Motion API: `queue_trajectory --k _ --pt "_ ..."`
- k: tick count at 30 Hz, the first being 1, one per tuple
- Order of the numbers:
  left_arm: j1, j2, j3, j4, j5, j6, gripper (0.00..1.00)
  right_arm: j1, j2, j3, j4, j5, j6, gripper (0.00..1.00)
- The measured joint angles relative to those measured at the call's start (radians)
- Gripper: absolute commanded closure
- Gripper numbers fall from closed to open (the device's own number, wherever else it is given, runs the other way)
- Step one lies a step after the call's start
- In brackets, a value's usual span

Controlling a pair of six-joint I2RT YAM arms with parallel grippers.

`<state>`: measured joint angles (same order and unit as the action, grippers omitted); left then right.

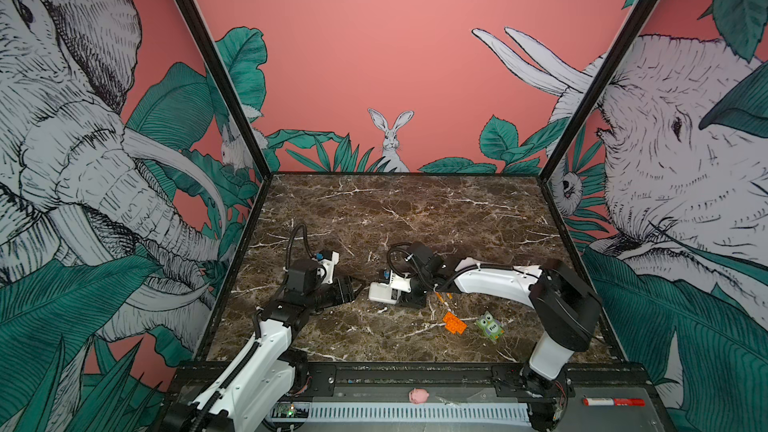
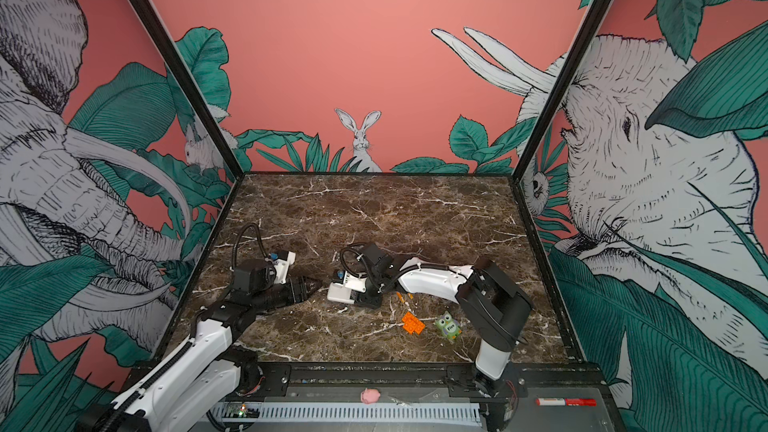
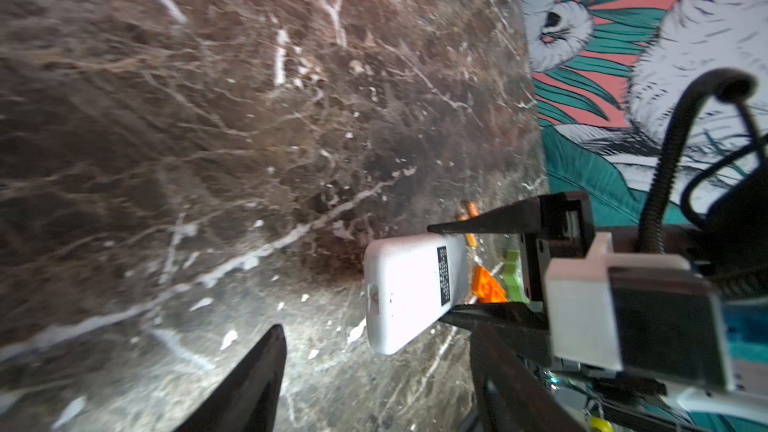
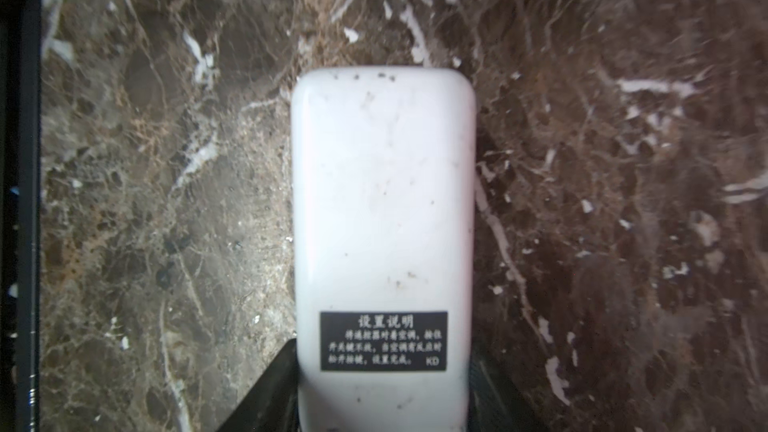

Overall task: Load the batteries into the remote control
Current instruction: 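Grasp the remote's far end with the left gripper while the right gripper holds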

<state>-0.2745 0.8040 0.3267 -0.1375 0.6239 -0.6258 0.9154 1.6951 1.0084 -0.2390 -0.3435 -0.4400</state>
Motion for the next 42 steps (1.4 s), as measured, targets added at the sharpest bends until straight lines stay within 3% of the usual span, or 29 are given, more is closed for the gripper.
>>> queue_trajectory --k 8,19,42 --pt "-0.028 -0.045 0.0 0.111 0.115 -0.049 0.24 -0.04 -0.105 -0.118 0.146 -0.058 0.018 0.93" --pt "-0.189 0.059 0.003 0.219 0.083 -0.082 0.25 -0.045 -0.167 -0.14 0.206 -0.103 0.017 0.93" --pt "-0.247 0.165 0.032 0.317 0.033 -0.089 0.61 -0.045 -0.171 -0.14 0.206 -0.137 0.006 0.91"
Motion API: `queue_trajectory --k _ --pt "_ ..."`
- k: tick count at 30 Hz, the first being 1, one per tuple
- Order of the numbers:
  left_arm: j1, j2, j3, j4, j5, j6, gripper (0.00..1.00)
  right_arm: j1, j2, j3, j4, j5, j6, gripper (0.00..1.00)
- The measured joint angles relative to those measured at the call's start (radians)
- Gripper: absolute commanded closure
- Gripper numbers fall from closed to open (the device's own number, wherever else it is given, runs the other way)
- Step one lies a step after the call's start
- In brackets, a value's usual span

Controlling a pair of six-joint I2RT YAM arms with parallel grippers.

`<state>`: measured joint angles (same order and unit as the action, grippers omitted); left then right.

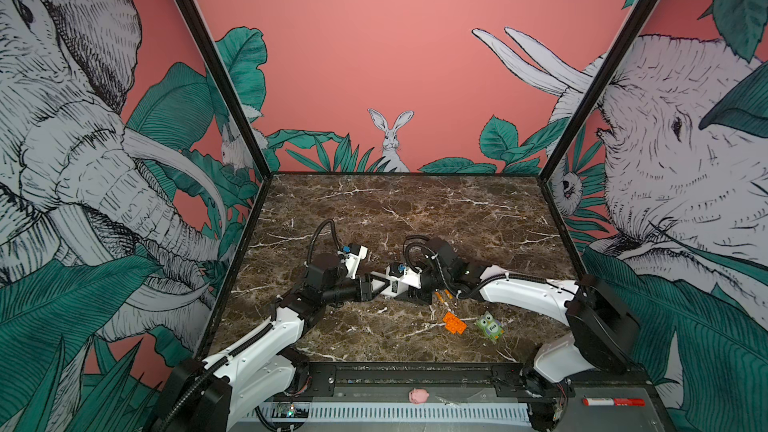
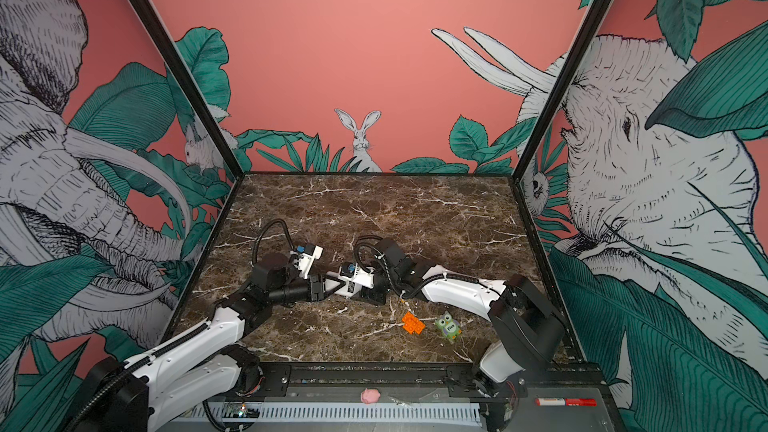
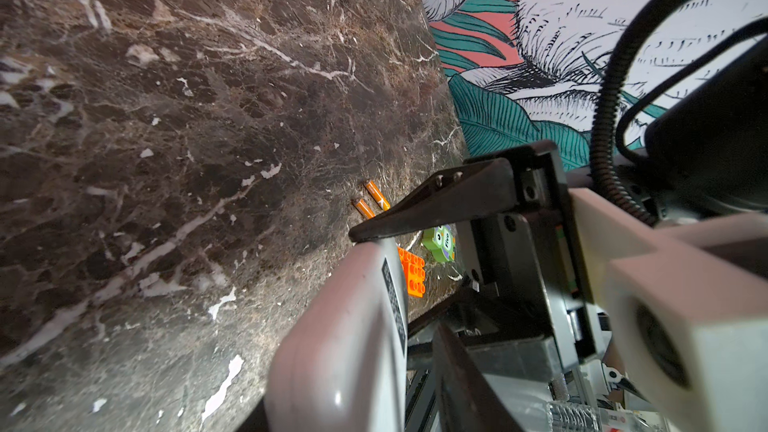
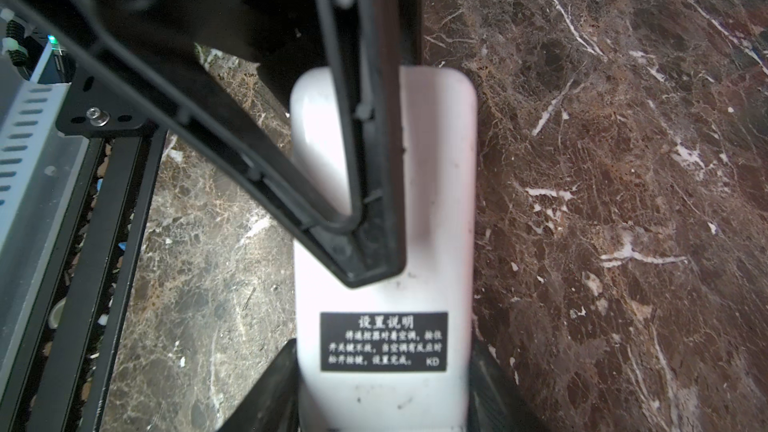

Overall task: Load the batteries into the remote control
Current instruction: 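Grasp the remote's far end with the left gripper while the right gripper holds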

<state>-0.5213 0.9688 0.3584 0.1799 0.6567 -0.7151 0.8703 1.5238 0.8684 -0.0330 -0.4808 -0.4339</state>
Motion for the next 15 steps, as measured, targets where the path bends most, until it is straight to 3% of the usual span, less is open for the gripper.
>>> queue_trajectory --k 6,10,12,15 --pt "0.0 0.011 0.0 0.009 -0.008 -0.003 0.72 0.0 0.0 0.0 0.0 0.002 -0.001 0.91" --pt "0.0 0.018 0.0 0.029 -0.006 -0.036 0.87 0.0 0.0 0.001 0.0 0.029 -0.012 0.89" --pt "0.0 0.02 0.0 0.034 -0.008 -0.037 0.9 0.0 0.0 0.003 -0.001 0.031 -0.013 0.82" --pt "0.0 0.021 0.0 0.036 -0.008 -0.037 0.97 0.0 0.0 0.003 -0.001 0.03 -0.014 0.56"
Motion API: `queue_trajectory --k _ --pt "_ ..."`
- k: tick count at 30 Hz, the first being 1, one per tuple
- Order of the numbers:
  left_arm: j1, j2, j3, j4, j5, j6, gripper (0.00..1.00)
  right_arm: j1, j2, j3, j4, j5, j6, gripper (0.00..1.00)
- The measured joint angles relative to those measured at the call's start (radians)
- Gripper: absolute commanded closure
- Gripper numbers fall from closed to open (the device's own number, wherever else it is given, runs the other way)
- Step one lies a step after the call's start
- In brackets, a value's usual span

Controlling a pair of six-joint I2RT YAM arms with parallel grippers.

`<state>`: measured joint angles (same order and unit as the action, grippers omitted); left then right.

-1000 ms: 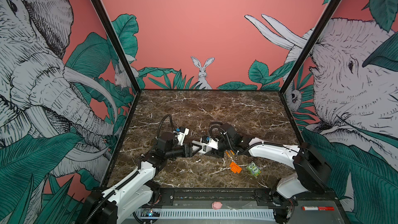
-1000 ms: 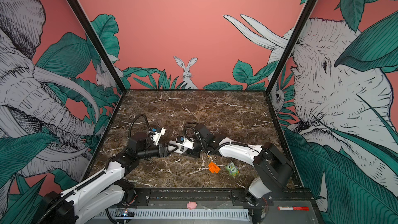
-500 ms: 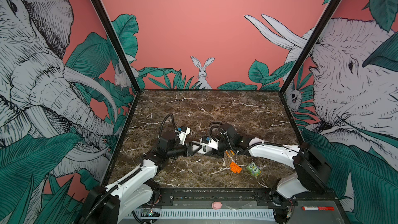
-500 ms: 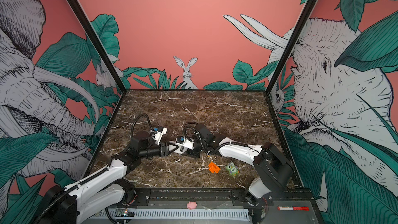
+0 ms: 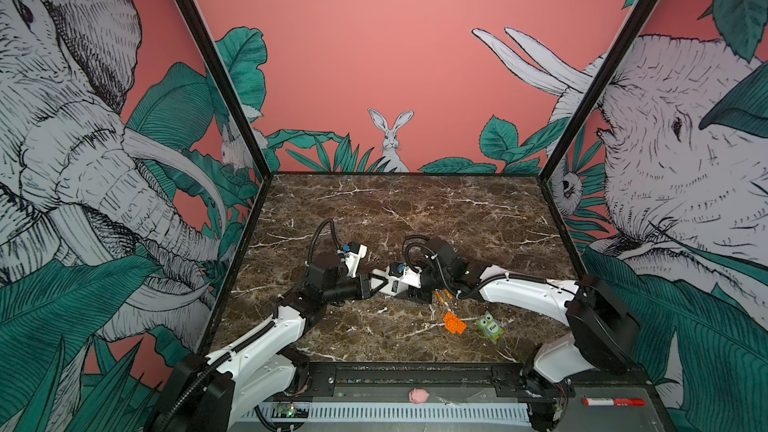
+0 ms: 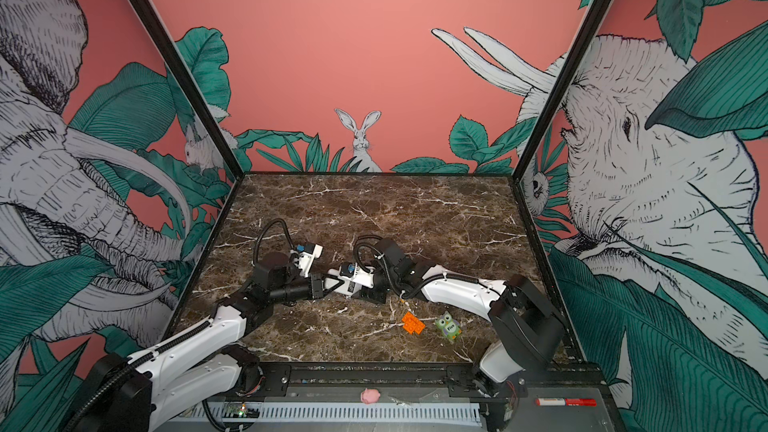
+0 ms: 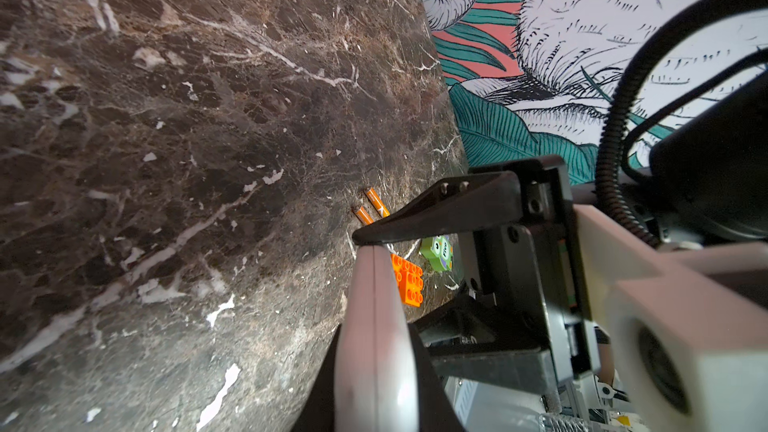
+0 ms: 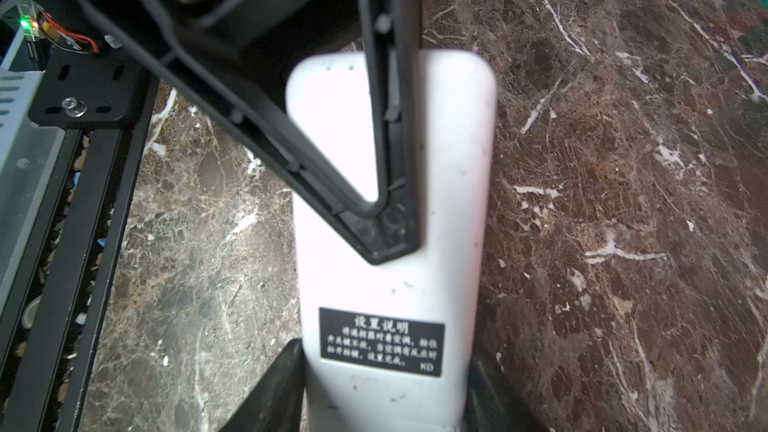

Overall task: Load the batteries into the remote control
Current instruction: 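Grasp the remote's far end with the left gripper while the right gripper holds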

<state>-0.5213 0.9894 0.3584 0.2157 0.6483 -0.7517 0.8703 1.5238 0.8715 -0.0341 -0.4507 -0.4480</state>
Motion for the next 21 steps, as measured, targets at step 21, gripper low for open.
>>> queue_trajectory --k 21 --pt "0.0 -0.002 -0.017 0.121 -0.075 -0.002 1.0 -0.003 -0.2 -0.074 0.037 0.032 0.43 0.14"
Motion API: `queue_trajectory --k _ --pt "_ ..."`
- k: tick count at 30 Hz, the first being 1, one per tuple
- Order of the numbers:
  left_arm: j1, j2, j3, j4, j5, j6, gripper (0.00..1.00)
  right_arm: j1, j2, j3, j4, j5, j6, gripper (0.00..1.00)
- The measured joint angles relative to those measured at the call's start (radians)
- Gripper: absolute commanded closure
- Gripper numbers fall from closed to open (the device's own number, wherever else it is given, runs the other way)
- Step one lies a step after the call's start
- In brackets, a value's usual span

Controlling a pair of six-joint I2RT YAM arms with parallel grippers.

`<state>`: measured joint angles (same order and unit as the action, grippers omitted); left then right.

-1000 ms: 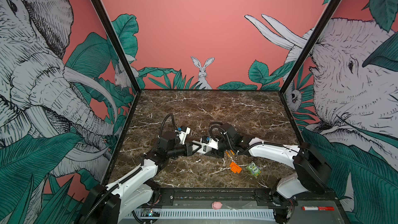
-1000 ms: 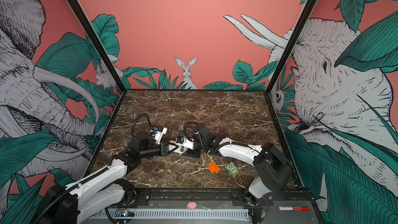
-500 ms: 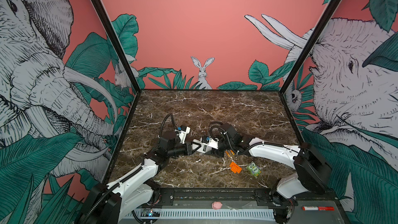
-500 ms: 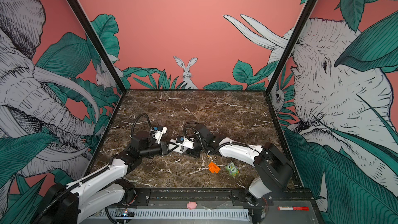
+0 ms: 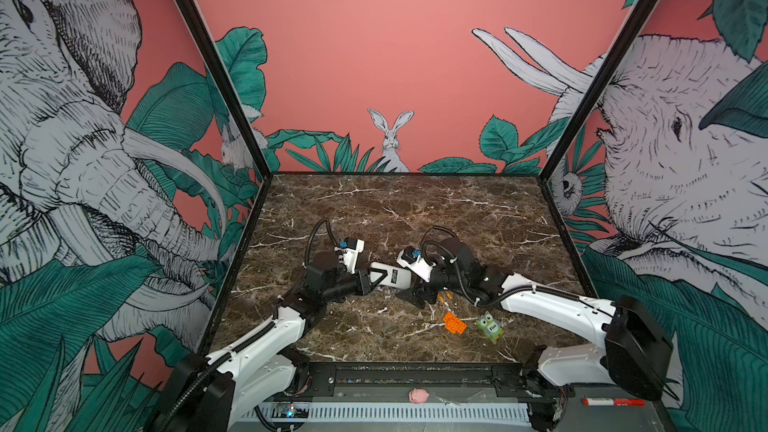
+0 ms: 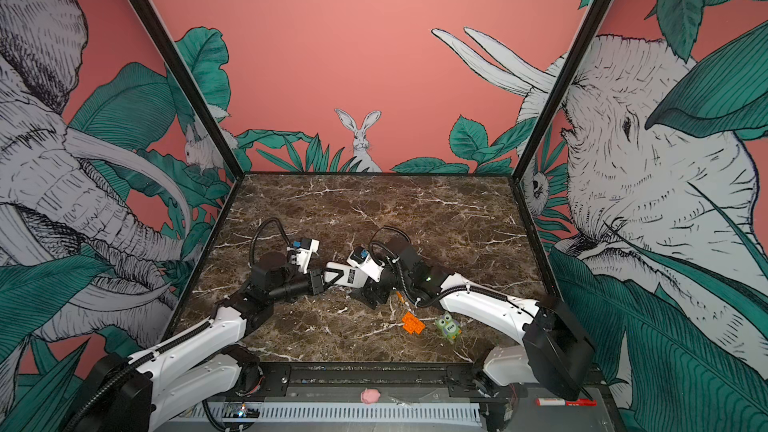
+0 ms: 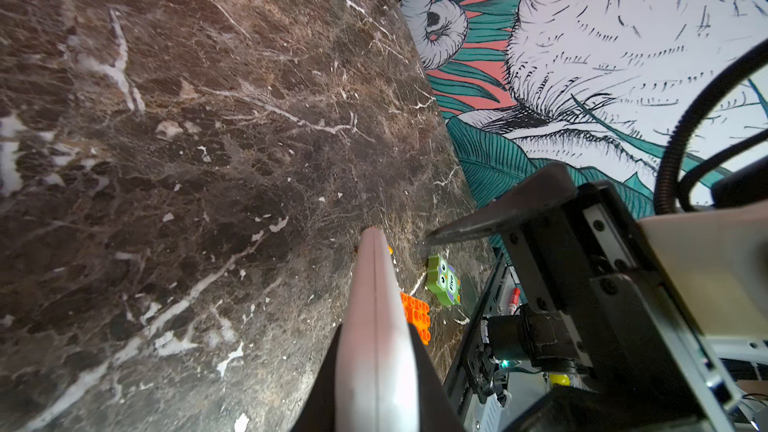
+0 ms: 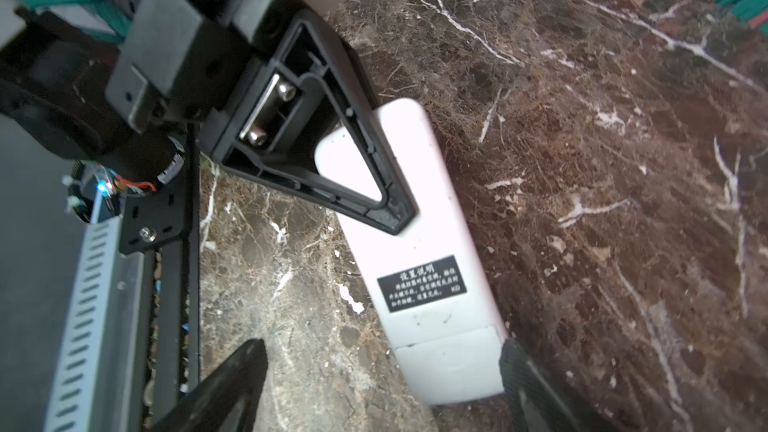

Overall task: Load the batteries into the remote control
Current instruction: 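Slide the battery cover off with the right gripper, away from the left gripper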

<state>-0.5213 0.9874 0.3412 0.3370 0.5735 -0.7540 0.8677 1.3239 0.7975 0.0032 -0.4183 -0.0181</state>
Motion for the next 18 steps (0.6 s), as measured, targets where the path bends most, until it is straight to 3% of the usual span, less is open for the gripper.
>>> queue_trajectory --k 8,18 --pt "0.0 -0.001 -0.016 0.084 -0.009 -0.011 1.0 -0.055 -0.048 -0.064 0.089 0.016 0.319 0.15" --pt "0.0 -0.054 -0.023 0.111 -0.006 -0.017 1.0 -0.122 0.024 -0.093 0.231 -0.019 0.467 0.2"
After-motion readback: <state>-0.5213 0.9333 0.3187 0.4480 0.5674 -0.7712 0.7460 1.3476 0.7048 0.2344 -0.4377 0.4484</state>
